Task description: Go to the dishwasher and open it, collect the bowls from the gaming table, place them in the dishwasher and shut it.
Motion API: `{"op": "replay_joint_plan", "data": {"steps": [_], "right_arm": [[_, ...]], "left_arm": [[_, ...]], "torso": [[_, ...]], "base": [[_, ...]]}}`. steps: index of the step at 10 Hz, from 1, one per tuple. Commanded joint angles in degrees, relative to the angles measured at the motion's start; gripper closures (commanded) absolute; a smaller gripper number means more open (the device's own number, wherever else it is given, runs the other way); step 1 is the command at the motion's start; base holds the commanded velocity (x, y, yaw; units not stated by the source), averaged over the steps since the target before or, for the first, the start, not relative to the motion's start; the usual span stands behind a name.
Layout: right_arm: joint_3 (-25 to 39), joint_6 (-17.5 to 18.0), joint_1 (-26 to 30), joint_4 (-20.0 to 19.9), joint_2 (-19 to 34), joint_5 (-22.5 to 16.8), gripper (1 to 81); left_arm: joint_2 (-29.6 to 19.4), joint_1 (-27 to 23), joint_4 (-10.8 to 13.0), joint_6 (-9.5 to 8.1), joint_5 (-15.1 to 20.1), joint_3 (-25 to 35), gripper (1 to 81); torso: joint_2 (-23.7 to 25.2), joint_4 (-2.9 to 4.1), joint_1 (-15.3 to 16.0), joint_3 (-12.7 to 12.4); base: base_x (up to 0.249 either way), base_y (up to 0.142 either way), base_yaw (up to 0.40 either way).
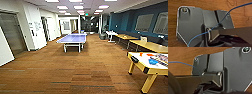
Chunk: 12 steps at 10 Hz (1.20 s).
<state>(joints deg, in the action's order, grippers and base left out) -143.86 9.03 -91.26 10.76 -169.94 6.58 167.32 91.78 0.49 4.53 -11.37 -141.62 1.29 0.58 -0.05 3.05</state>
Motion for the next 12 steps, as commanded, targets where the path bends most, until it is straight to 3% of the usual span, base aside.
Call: {"op": "replay_joint_plan", "data": {"steps": [1, 12], "right_arm": [[0.35, -0.07, 2.35, 1.10, -0.25, -2.45, 1.0], [0.17, -0.07, 2.26, 1.10, -0.25, -2.45, 1.0]], "left_arm": [[-0.32, -2.09, 0.13, 0.30, 2.85, 0.38, 1.0], [-0.05, -2.09, 0.13, 0.30, 2.85, 0.38, 1.0]], "torso": [[0.00, 0.00, 0.05, 0.00], [0.05, 0.00, 0.05, -0.02]], "base": [[0.201, 0.000, 0.000], [0.201, 0.000, 0.000]]}}
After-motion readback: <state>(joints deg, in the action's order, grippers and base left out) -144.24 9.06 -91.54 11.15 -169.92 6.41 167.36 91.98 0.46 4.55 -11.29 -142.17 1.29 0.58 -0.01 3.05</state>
